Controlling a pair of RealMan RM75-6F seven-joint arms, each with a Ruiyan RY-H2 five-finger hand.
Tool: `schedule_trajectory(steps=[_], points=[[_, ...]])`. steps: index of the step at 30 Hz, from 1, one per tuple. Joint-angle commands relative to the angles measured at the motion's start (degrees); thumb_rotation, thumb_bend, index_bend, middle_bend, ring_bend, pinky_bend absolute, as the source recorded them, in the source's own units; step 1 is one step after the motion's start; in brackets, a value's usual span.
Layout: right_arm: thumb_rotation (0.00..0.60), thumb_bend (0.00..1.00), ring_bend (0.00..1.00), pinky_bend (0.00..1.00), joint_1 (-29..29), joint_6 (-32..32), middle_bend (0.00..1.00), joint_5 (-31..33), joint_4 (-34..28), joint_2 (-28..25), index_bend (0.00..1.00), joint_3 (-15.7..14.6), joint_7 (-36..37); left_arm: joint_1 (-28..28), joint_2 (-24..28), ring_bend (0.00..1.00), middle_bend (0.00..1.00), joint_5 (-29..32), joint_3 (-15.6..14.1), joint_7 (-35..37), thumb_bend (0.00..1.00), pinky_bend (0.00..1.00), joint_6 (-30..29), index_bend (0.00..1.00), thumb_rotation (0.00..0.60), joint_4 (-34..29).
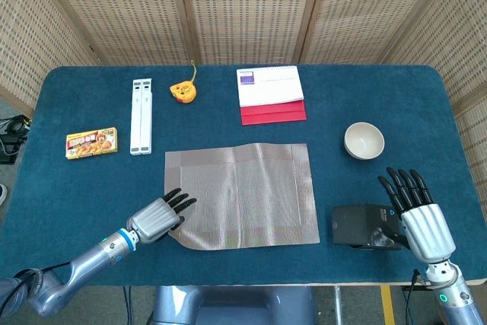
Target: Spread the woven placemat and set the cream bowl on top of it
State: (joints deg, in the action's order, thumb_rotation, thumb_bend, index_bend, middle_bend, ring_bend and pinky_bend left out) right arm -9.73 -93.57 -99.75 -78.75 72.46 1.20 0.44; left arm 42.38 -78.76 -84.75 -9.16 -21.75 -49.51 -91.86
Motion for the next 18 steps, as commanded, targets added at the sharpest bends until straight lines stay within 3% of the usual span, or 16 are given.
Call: schedule_trajectory(steps=[1,18], points=[[0.6,0.0,0.0,0.0,0.1,-0.1,0.0,-0.1,-0.1,0.0,0.0,0.0,0.0,-0.3,0.6,0.0,0.0,-0.6,-0.6,-0.4,0.51,0.0,0.4,0.76,0.6,-0.9],[0.6,0.0,0.0,0.0,0.4,-0.8,0.0,-0.9,-0.7,-0.5,0.0,-0.2,0.1,-2.5,4.9,0.0,0.0,2.6,-1.9,-7.3,0.51,0.0,1.6,0.76,0.6,-5.7]])
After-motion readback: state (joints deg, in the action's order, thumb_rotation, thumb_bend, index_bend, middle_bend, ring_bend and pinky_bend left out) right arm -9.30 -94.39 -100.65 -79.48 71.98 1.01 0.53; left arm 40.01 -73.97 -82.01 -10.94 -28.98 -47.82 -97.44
